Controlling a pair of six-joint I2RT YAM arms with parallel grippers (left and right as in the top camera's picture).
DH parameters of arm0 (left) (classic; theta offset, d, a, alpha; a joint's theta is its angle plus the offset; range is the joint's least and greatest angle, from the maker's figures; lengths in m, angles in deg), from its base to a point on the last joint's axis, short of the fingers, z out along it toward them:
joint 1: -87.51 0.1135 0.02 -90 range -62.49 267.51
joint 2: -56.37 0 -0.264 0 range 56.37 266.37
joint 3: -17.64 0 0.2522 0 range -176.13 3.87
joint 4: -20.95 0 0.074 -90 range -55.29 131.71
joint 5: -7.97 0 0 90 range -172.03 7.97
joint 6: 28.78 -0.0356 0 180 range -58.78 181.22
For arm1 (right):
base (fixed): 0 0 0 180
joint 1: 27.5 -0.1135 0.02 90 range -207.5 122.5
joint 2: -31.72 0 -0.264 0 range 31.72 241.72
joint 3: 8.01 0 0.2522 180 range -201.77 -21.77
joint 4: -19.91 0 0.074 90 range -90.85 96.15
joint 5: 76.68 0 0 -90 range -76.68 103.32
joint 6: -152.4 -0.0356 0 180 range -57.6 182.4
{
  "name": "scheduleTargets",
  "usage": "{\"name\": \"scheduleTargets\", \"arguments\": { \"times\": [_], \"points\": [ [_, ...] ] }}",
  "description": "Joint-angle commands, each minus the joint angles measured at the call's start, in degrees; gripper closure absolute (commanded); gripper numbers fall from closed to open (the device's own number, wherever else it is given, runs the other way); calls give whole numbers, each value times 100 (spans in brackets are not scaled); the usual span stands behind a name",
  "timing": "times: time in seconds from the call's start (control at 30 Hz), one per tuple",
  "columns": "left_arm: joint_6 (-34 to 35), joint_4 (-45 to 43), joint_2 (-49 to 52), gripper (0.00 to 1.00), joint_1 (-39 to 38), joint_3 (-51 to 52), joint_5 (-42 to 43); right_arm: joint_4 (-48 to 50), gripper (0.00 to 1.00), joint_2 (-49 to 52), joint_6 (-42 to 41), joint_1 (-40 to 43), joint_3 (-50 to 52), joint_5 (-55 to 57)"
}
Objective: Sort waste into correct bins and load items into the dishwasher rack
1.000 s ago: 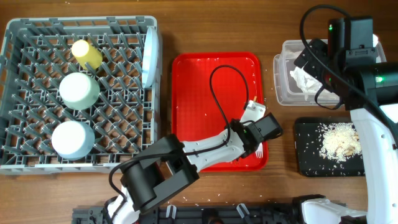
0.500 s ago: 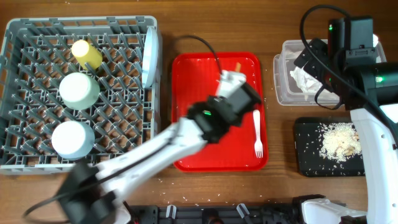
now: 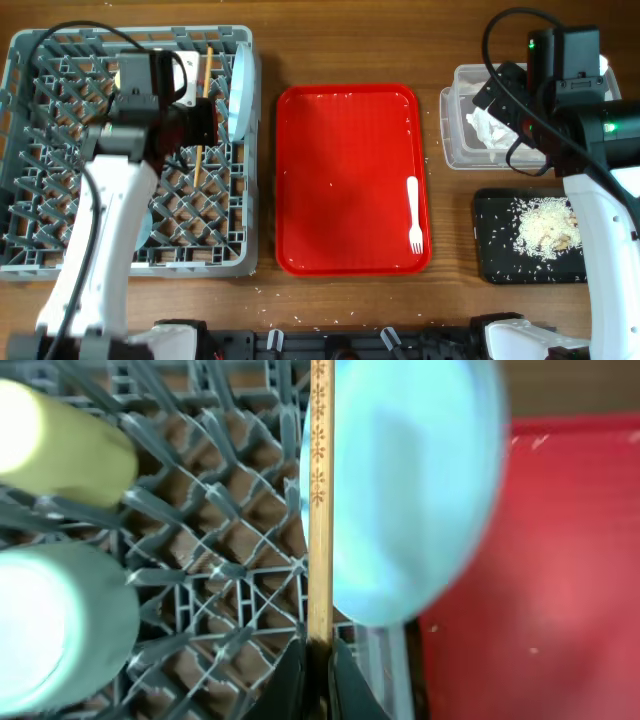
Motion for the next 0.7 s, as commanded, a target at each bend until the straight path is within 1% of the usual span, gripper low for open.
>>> {"name": "scheduleTargets", "arguments": {
  "times": [0.0, 0.07, 0.1, 0.17, 0.2, 0.23, 0.27, 0.33, 0.37, 0.4, 0.43, 0.47, 0.5, 0.53, 0.57, 0.6, 0.63, 0.67],
  "points": [
    [-487, -245, 896, 96, 271, -15, 289, 15, 0, 35, 15, 17, -46, 94],
    [-481, -428, 1338, 96, 409, -15, 289, 13, 0, 42, 15, 17, -46, 94],
    [-330, -514, 1478, 96, 487, -15, 286, 13, 0, 44, 15, 17, -46, 94],
    [-140, -640, 1526, 96, 671, -15, 286, 13, 0, 44, 13, 17, -46, 94],
    [-140, -660, 1521, 76, 734, -17, 289, 13, 0, 46, 13, 17, -46, 94],
    [-52, -656, 1521, 45, 774, -15, 289, 13, 0, 46, 13, 17, -46, 94],
    [177, -664, 1504, 22, 811, -17, 289, 15, 0, 46, 13, 17, -46, 94],
    [570, -632, 1300, 22, 831, -35, 317, 13, 0, 46, 13, 17, -46, 94],
    [616, -586, 1126, 24, 831, -35, 468, 13, 0, 46, 13, 17, -46, 94],
    [612, -459, 789, 25, 831, -35, 977, 15, 0, 46, 13, 17, -46, 94],
    [612, -326, 374, 29, 826, -35, 1598, 15, 0, 46, 13, 17, -46, 94],
    [612, -240, 114, 32, 800, -35, 1991, 15, 0, 46, 13, 17, -46, 94],
    [616, -129, -267, 37, 662, -33, 2492, 15, 0, 46, 13, 17, -46, 94],
    [619, -33, -570, 36, 295, -33, 2608, 13, 0, 46, 13, 17, -46, 94],
    [767, 13, -693, 37, -107, -33, 2601, 13, 0, 46, 13, 17, -46, 94],
    [1147, -9, -710, 40, -483, -33, 2557, 13, 0, 46, 13, 17, -46, 94],
    [1961, -81, -645, 42, -1001, -31, 2269, 13, 0, 46, 13, 17, -46, 94],
    [2732, -164, -531, 45, -1491, -31, 1744, 13, 0, 46, 13, 17, -46, 94]
  ]
}}
